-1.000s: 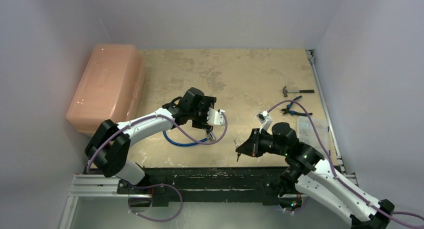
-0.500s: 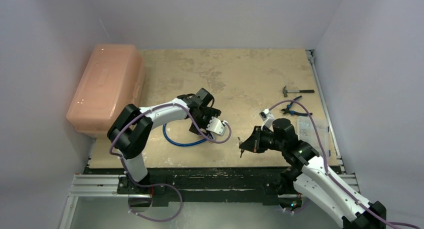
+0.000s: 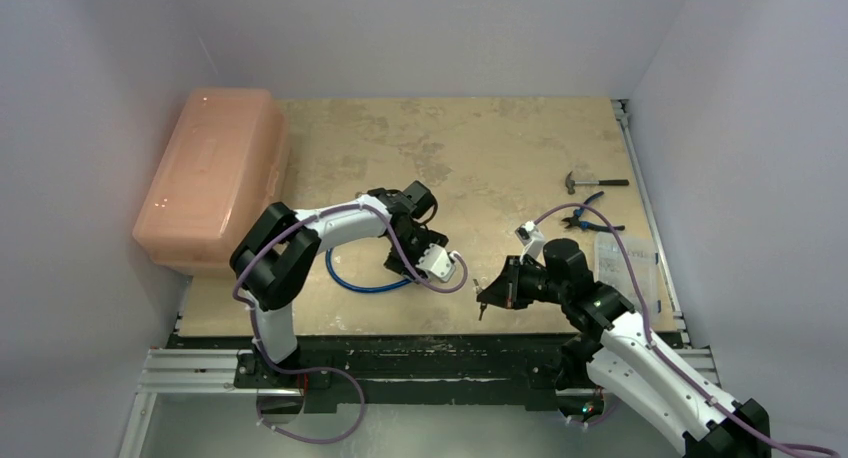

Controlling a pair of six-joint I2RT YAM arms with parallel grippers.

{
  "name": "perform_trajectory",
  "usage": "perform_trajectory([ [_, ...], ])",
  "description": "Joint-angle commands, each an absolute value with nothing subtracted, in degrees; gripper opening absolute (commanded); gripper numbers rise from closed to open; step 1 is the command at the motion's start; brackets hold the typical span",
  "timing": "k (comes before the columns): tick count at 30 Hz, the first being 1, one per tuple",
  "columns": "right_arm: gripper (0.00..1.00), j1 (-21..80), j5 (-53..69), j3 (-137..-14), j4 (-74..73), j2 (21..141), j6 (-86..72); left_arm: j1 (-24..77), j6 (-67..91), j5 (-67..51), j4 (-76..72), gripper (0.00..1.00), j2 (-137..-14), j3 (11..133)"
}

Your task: Unlock with the key

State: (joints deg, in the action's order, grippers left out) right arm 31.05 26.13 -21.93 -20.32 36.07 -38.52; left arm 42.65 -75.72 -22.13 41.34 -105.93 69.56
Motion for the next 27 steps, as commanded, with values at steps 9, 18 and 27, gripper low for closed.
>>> perform_trajectory([
  [9,0.0,30.6,27.5,-21.5,-17.6,35.8,-37.8,44.2,-79.7,-25.1,42.7,0.1,-109.0,71.0],
  [18,0.0,30.6,26.9,-22.7,-18.0,36.2,-37.8,46.3,-76.8,-22.1,38.8,0.0,-106.5,68.6],
  [27,0.0,30.7,28.6,-25.7,-18.3,38.9,-35.2,45.3,-77.3,-29.8,28.9,0.0,-96.5,61.9],
])
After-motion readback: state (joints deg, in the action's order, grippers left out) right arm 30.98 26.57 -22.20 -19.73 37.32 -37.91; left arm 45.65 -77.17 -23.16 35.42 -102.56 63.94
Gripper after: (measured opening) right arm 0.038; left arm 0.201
